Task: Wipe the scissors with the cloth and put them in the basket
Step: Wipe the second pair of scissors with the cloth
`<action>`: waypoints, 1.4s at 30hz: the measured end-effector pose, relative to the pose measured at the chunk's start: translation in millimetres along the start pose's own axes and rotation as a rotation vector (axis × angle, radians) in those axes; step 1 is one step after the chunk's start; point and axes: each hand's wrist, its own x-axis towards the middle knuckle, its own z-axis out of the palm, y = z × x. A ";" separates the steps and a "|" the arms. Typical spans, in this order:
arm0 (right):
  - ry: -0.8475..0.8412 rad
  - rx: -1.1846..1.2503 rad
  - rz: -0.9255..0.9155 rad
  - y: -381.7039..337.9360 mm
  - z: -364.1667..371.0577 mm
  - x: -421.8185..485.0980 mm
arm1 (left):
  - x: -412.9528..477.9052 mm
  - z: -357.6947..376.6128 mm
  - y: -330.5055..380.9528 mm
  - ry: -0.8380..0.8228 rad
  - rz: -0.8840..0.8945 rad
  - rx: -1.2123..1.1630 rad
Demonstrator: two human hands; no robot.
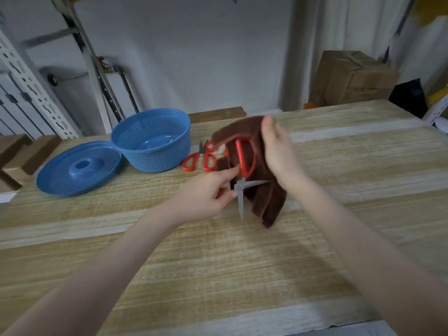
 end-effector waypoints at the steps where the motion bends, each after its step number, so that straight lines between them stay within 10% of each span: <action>1: -0.159 -0.122 -0.034 4.2 2.1 -4.2 | -0.3 -0.1 0.2 -0.013 0.003 0.018; 5: -0.486 -0.070 0.132 14.9 -10.4 0.3 | -7.2 -0.3 -4.2 -0.019 -0.061 -0.025; 10: -0.298 -0.124 0.260 18.1 -11.9 5.7 | -6.1 -0.7 -1.4 0.008 -0.077 0.068; 18: 0.043 -0.953 -0.082 23.5 -8.9 -4.7 | 0.8 -2.1 5.0 -0.031 -0.124 0.145; 22: 0.184 -0.778 0.031 17.2 -34.5 1.1 | -5.2 -4.4 -4.9 0.038 -0.179 0.043; 30: -0.301 -0.665 -0.069 8.9 -17.1 -17.5 | -2.0 -1.9 -0.3 0.073 -0.125 -0.017; 42: -0.297 -0.566 -0.387 30.8 -9.0 -13.2 | 1.5 -2.2 -5.9 0.039 -0.148 -0.191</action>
